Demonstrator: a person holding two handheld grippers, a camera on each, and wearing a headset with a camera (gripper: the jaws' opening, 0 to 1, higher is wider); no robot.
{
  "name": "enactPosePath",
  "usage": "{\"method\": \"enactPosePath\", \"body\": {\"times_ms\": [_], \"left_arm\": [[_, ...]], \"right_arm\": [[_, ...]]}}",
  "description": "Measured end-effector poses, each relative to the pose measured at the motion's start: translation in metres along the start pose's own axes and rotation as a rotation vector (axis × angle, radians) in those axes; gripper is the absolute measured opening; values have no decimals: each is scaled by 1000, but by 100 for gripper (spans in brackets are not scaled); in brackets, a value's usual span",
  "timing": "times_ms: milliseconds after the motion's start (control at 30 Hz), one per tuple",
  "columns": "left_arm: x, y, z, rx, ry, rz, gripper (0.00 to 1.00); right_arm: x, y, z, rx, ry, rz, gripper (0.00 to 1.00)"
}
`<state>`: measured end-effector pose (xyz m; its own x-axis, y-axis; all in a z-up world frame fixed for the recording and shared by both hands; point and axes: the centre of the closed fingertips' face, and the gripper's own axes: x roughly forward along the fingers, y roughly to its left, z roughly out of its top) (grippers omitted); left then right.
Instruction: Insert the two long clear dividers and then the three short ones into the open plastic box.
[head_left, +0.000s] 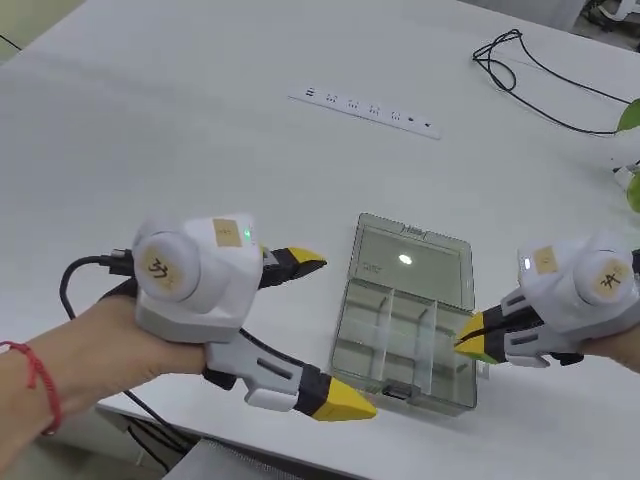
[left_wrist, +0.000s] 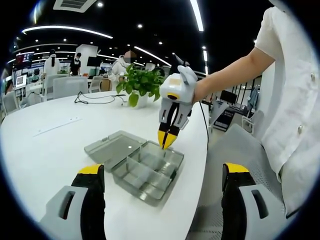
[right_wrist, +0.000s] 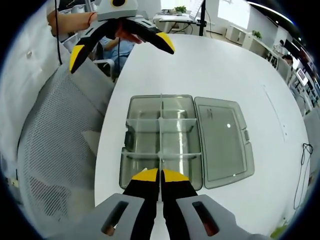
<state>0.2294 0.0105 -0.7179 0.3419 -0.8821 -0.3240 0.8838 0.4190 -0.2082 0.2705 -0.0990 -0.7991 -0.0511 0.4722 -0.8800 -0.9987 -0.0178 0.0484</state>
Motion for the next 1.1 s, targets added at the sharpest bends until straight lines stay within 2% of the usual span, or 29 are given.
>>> {"method": "enactPosePath", "body": {"times_ms": [200, 567, 767, 967, 1100], "left_arm": [[0, 1, -2, 0, 6, 0, 100], [2, 1, -2, -3, 5, -3, 100], [2, 1, -1, -2, 3, -5, 100], [1, 2, -2, -3, 7, -3, 100], [2, 2, -2, -4, 5, -5, 100]], "right_arm": [[8, 0, -3, -13, 17, 1, 3], [9, 0, -4, -3, 16, 3, 2], [14, 0, -5, -21, 46, 0, 2], [13, 0, -6, -12, 40, 2, 2], [15, 1, -7, -20, 55, -2, 2]]}}
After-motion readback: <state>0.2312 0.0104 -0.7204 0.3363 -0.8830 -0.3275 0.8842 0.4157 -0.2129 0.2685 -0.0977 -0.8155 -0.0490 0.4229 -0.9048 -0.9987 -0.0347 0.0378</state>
